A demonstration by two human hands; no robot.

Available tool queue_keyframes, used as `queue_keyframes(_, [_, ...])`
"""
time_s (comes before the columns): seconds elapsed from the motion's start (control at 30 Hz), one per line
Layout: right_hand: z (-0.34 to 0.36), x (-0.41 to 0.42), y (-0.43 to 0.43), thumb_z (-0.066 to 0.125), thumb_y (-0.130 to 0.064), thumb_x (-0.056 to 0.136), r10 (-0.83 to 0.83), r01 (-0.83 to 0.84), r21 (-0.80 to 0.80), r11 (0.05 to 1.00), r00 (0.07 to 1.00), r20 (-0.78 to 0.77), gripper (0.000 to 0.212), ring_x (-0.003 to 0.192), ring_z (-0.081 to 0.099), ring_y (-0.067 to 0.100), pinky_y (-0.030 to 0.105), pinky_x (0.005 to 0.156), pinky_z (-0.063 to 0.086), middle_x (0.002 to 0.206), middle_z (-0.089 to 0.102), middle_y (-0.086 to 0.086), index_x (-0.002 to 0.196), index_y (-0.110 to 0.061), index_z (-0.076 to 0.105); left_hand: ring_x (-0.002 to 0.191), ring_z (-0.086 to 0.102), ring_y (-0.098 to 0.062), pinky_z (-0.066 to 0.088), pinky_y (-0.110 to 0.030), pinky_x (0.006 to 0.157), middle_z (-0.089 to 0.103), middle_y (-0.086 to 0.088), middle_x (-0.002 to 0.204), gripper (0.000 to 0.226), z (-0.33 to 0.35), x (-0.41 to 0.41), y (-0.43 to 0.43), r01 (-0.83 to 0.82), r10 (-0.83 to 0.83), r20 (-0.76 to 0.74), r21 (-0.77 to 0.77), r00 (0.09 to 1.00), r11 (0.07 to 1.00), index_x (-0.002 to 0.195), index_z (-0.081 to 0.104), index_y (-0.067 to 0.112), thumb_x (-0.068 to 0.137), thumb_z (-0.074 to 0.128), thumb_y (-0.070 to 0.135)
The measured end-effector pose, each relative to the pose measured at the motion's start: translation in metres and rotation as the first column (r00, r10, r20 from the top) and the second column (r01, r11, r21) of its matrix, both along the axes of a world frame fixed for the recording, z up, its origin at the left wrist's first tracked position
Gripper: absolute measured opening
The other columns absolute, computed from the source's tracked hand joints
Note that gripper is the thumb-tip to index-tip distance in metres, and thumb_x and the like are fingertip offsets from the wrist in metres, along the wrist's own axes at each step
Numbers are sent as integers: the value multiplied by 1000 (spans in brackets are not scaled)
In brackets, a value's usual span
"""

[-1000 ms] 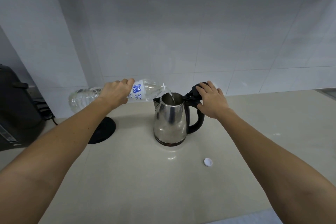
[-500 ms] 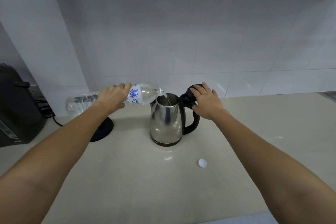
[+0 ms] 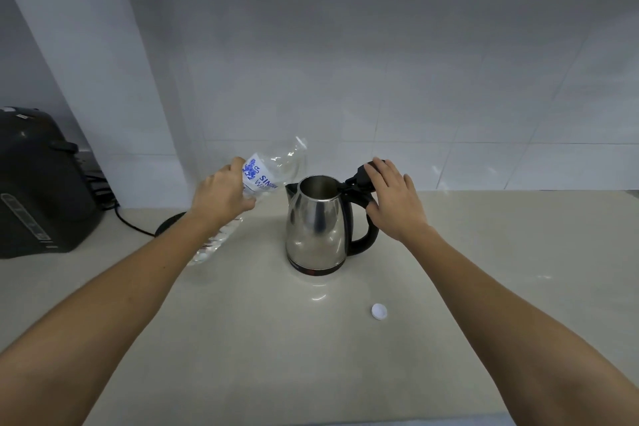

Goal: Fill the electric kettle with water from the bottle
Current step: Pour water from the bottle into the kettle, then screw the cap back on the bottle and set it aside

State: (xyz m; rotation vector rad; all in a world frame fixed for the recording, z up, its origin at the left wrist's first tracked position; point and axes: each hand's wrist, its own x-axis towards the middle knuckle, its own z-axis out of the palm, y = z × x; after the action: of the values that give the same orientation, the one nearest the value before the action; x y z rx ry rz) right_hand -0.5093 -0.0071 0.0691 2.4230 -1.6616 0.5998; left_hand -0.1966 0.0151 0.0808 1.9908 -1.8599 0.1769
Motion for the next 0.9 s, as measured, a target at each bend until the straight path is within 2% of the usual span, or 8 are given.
queue_keyframes(0.13, [-17, -1, 8, 52, -10, 83, 31, -30, -37, 999, 999, 16, 74, 148, 10, 26, 50, 116, 19, 160, 18, 3, 150, -14, 23, 87, 62, -33, 47, -35, 72, 64, -8, 96, 65, -8, -14, 18, -42, 7, -271, -122, 962, 992, 123, 47, 10, 69, 77, 30])
queue_keyframes(0.27, [-35, -1, 16, 52, -11, 83, 27, -27, -32, 999, 1000, -12, 79, 149, 4, 25, 53, 117, 15, 162, 8, 3, 152, -13, 14, 83, 63, -22, 53, -31, 73, 62, 4, 90, 63, -22, -29, 32, -95, -10, -526, -172, 850, 980, 118, 50, 12, 66, 82, 30])
queue_keyframes(0.33, [-46, -1, 23, 52, -9, 81, 20, -20, -39, 999, 1000, -15, 81, 149, 5, 25, 54, 117, 15, 162, 8, 5, 152, -12, 14, 82, 62, -16, 53, -28, 73, 60, 9, 91, 66, -32, -36, 40, -121, -14, -602, -184, 799, 975, 118, 51, 14, 64, 85, 32])
queue_keyframes(0.43, [-72, -4, 37, 51, -10, 82, 34, -34, 11, 999, 999, -5, 79, 149, 4, 23, 53, 117, 13, 161, 6, 4, 152, -12, 13, 82, 65, -13, 54, -28, 76, 64, 11, 91, 66, -51, -48, 53, -122, -53, -678, -207, 733, 971, 115, 53, 17, 61, 88, 31])
queue_keyframes(0.53, [-104, -10, 50, 49, -19, 88, 40, -35, 171, 985, 999, -26, 75, 149, -1, 19, 47, 120, 8, 162, 1, -1, 153, -15, 11, 83, 65, -9, 54, -24, 74, 62, 20, 86, 62, -68, -60, 63, -66, -102, -705, -207, 702, 976, 108, 52, 25, 59, 89, 28])
queue_keyframes(0.6, [-125, -17, 58, 47, -26, 91, 30, -18, 300, 954, 999, -33, 71, 149, 2, 17, 42, 120, 8, 162, 5, -1, 152, -18, 12, 83, 64, -6, 53, -21, 74, 62, 20, 87, 65, -76, -69, 66, -22, -130, -702, -203, 700, 979, 109, 52, 27, 57, 90, 30])
queue_keyframes(0.73, [-154, -29, 70, 45, -41, 92, 40, 0, 540, 841, 997, -63, 63, 146, 17, 18, 37, 117, 17, 159, 17, 0, 149, -24, 25, 84, 62, 11, 48, -6, 70, 62, 26, 88, 65, -91, -88, 70, -16, -135, -769, -186, 624, 982, 107, 49, 34, 55, 88, 39])
queue_keyframes(0.9, [-168, -38, 76, 46, -39, 88, 24, 72, 601, 796, 988, -151, 53, 131, 37, 24, 40, 104, 34, 146, 35, 2, 139, -29, 37, 86, 61, 12, 46, -2, 70, 62, 27, 90, 69, -99, -105, 69, -22, -138, -811, -182, 569, 983, 108, 48, 35, 51, 85, 49])
